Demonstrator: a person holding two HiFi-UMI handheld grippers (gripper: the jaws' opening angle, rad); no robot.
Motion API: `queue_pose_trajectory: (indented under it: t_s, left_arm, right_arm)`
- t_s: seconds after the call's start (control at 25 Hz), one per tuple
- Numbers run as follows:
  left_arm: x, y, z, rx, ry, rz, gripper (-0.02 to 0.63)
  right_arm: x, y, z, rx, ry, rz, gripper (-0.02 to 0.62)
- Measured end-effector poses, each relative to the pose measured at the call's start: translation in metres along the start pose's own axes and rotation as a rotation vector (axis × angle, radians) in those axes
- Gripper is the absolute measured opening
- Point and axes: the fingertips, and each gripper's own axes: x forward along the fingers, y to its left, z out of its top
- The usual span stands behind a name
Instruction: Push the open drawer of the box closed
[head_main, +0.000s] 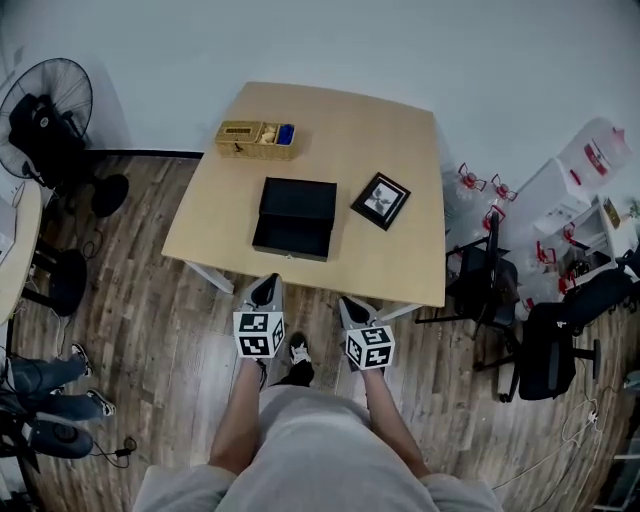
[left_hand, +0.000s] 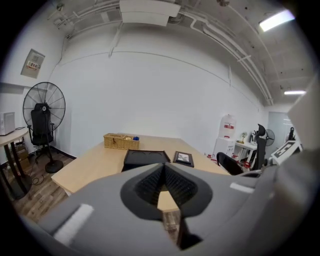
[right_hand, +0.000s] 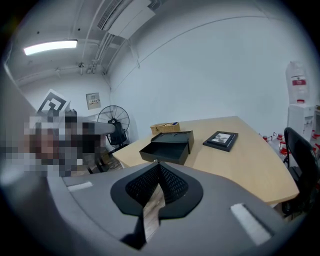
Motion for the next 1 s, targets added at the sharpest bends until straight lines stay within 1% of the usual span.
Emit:
queue_pose_trajectory:
  t_s: [0.12,0.32,0.48,0.68,0.84,1.0]
  left_arm:
    - [0.032,0.016,0.012,-0.020,0.006,0.001,0.054]
    - [0.081,0.032,0.015,-0.042,0.034,-0.017,0.054]
    - [0.109,0.046,0.017,-0.035,0.063,-0.035,0.054]
    - [0.127,0.067,0.016,-0.055,0.085,-0.022,0.054]
    - [0.132,0.078,0.008,-0.076,0.108,0.007,0.054]
    - [0.137,0.093,0.002,-0.094,0.127,0.054,0.054]
  right_arm:
    - [0.024,-0.018,0.017,0.008,0.003,-0.009,0.002]
    - [0.057,-0.053,0.035,0.038,0.011,-0.036,0.002]
    - [0.086,-0.074,0.056,0.046,0.017,-0.043,0.002]
    - [0.125,-0.089,0.088,-0.006,0.038,0.029,0.002]
    - [0.156,-0.096,0.112,-0.047,0.051,0.097,0.002]
    - [0.194,-0.087,0.128,-0.082,0.071,0.199,0.002]
